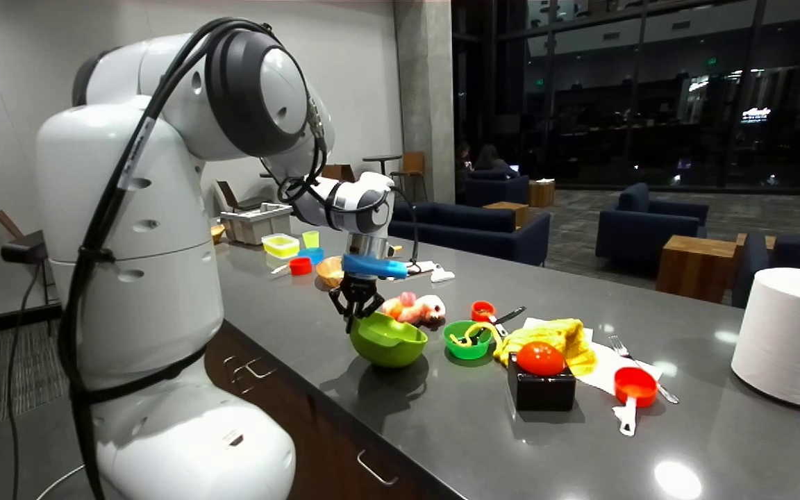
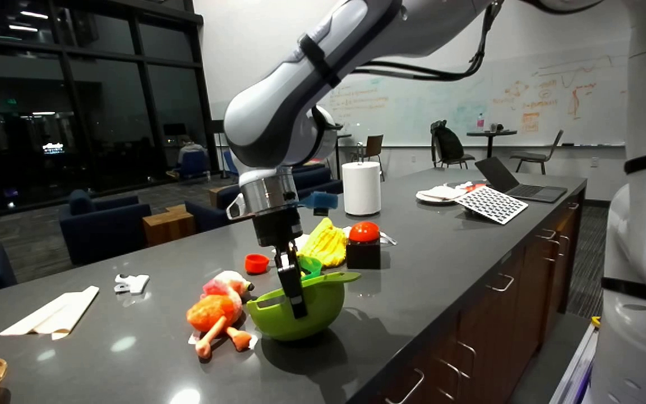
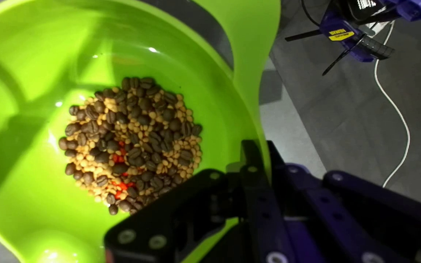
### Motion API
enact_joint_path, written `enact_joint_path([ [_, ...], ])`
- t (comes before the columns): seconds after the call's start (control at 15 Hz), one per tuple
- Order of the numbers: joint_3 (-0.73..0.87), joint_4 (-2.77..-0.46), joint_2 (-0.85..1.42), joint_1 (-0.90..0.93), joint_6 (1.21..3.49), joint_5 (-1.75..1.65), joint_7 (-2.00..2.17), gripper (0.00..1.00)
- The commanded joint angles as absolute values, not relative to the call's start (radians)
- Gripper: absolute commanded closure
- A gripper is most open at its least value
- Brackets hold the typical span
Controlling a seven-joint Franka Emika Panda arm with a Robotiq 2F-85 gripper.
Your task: Move the light green bowl to the left
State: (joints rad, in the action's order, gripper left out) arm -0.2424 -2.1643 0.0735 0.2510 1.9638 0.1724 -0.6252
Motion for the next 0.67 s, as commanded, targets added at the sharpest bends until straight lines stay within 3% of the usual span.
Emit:
enact_joint_path([
  [0.0,-0.245,-2.139,0.07,0.233,1.933,0.2,-0.645,0.98],
  [0.07,-0.245,-2.136,0.07,0.231,1.93,0.202,-0.643,0.98],
  [0.13,-0.244,-2.135,0.07,0.228,1.929,0.203,-0.642,0.69],
  [0.33,-0.241,-2.126,0.069,0.219,1.919,0.213,-0.64,0.57],
  [0.6,-0.236,-2.111,0.067,0.207,1.908,0.238,-0.64,0.3],
])
